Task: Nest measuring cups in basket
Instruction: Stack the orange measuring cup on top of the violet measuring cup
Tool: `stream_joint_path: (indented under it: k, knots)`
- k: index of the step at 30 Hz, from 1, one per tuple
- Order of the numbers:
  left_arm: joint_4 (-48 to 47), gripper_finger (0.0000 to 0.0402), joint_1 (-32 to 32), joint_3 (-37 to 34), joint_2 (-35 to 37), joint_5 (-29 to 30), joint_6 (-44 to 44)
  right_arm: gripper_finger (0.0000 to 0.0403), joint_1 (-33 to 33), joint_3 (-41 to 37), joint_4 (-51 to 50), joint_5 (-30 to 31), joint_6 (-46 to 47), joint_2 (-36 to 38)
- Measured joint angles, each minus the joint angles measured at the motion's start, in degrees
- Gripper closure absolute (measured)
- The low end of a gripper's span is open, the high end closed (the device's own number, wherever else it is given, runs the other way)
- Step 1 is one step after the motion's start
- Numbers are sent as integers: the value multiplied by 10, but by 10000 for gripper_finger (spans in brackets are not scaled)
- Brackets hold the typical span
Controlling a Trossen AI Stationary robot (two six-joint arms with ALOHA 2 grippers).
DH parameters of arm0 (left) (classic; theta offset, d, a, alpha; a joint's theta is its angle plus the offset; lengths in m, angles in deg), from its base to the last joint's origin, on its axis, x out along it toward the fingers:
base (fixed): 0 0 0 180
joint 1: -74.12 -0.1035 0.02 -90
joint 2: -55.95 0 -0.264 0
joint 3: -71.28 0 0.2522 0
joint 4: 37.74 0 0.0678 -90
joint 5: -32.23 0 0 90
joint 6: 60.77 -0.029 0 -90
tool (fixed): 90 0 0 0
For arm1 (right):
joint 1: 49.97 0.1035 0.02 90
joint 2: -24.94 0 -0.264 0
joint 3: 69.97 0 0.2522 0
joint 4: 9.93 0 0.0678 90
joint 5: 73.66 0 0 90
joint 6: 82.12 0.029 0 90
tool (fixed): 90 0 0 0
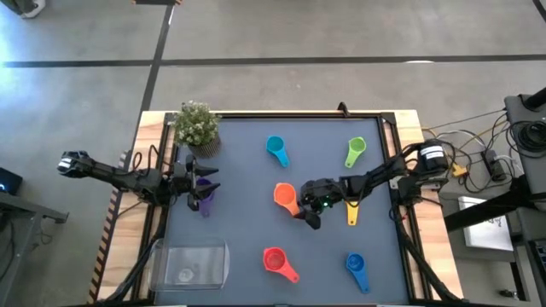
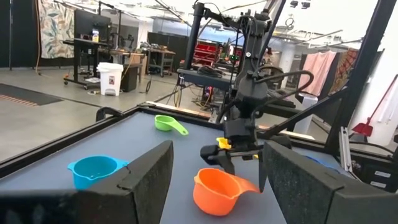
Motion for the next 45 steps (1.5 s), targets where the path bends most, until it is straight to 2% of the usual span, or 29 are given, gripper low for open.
stream_joint_path:
  k: [6, 14, 27, 45]
  knots:
    - [-3, 170, 0, 0, -3, 0, 0, 239, 0, 20, 2, 1, -4, -27]
    - [-3, 170, 0, 0, -5, 0, 0, 383, 0, 24, 13, 6, -20, -10]
    - [-2, 170, 0, 0, -8, 0, 0, 394, 7, 24, 20, 22, -54, 49]
    - [-1, 170, 0, 0, -9, 0, 0, 394, 20, 24, 28, 20, -72, 53]
